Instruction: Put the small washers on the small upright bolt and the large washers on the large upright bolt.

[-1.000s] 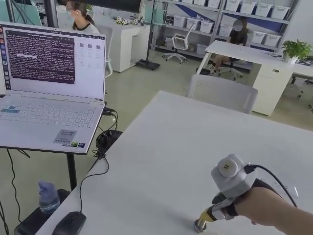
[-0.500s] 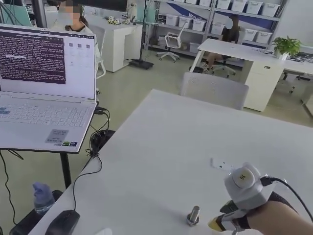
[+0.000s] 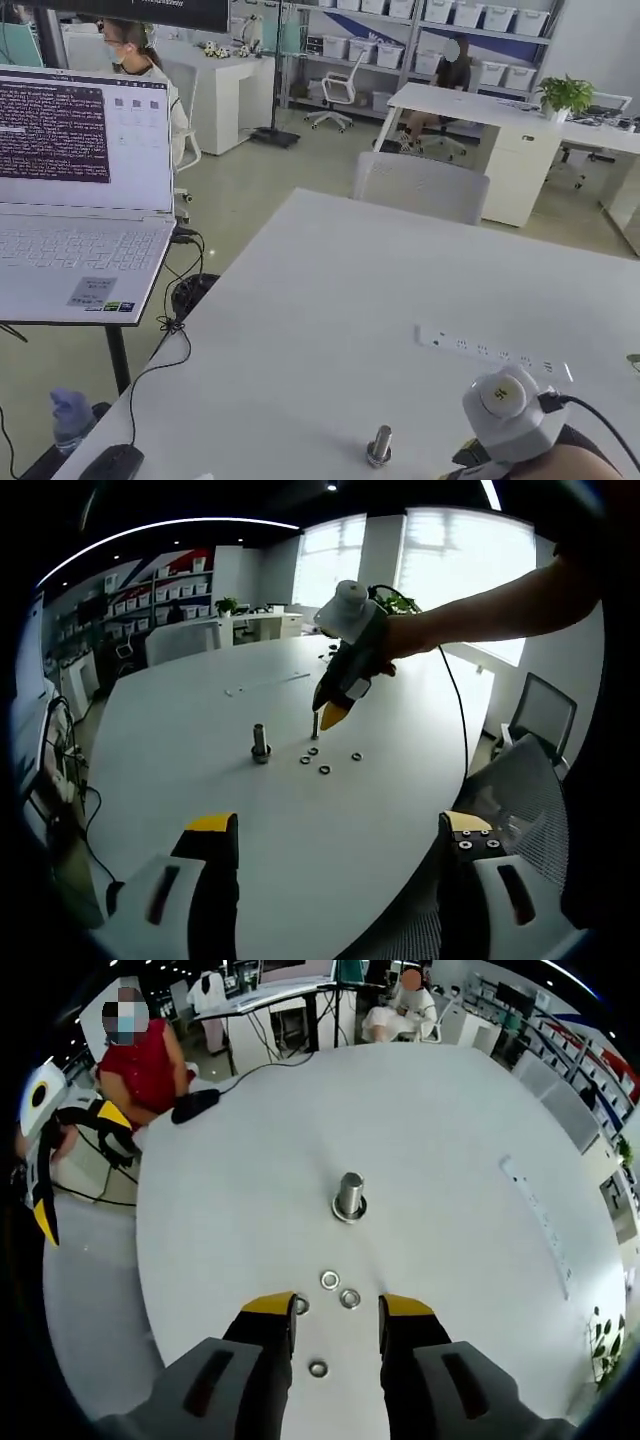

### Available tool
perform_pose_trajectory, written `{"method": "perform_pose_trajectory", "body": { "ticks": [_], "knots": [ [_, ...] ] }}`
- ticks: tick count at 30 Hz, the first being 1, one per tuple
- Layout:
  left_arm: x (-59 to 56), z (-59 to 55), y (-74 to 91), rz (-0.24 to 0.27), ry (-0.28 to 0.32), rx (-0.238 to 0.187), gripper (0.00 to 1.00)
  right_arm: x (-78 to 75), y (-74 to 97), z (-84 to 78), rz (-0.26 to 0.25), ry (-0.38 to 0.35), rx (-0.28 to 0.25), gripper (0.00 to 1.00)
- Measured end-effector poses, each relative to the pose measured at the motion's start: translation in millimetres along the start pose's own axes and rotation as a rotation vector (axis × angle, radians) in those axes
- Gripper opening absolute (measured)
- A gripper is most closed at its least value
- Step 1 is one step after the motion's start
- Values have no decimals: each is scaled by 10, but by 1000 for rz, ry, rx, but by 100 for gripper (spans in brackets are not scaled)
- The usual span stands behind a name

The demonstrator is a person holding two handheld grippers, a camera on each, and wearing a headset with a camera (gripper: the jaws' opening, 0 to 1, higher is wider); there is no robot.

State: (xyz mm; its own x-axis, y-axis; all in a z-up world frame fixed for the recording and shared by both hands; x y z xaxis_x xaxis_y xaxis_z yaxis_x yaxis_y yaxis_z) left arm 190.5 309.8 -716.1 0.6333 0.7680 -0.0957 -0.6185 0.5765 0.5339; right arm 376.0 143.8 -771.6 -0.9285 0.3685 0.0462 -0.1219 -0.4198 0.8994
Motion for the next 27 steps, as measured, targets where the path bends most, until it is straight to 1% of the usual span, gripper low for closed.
{"method": "perform_pose_trajectory", "body": {
  "ticks": [4,8,11,12,13,14,16,19,22,24,27],
  "knots": [
    [-33,-37,-22,-9,-10,12,82,-25,-61,-8,9,6,15,34],
    [-32,-58,-31,-12,-1,15,82,-92,-150,-37,9,18,41,34],
    [-26,-73,-29,-12,-2,19,82,-137,-212,-58,16,16,46,34],
    [-24,-76,-27,-12,-2,20,82,-154,-242,-72,12,31,51,34],
    [-21,-78,-22,-13,-3,20,82,-160,-255,-90,6,47,66,34],
    [-17,-83,-19,-13,-4,22,82,-154,-284,-111,11,57,76,34],
    [-2,-97,-8,-12,-10,28,82,-151,-328,-139,26,54,84,34],
    [25,-110,10,-10,-7,31,81,-160,-395,-193,30,65,103,33],
    [46,-127,18,-6,-5,34,81,-177,-467,-238,36,70,112,31],
    [59,-124,23,-1,7,24,82,-192,-509,-256,41,73,118,31],
    [61,-135,26,0,1,29,82,-212,-541,-280,44,75,131,31]
  ]
}}
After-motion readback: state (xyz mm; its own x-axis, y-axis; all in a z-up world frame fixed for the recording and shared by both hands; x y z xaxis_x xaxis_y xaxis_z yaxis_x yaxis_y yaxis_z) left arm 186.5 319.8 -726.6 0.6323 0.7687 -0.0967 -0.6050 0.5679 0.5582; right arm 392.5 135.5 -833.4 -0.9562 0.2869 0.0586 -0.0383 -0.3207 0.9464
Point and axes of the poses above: the centre of the closed fingertips' face, and the gripper's own axes: y roughly backward along the fingers, x roughly to its left, z roughly out of its top, the point moved 4 cm from there along y, roughly backward along the fingers, and after that the axes turned 4 degrees about z, right-handed, at the moved point
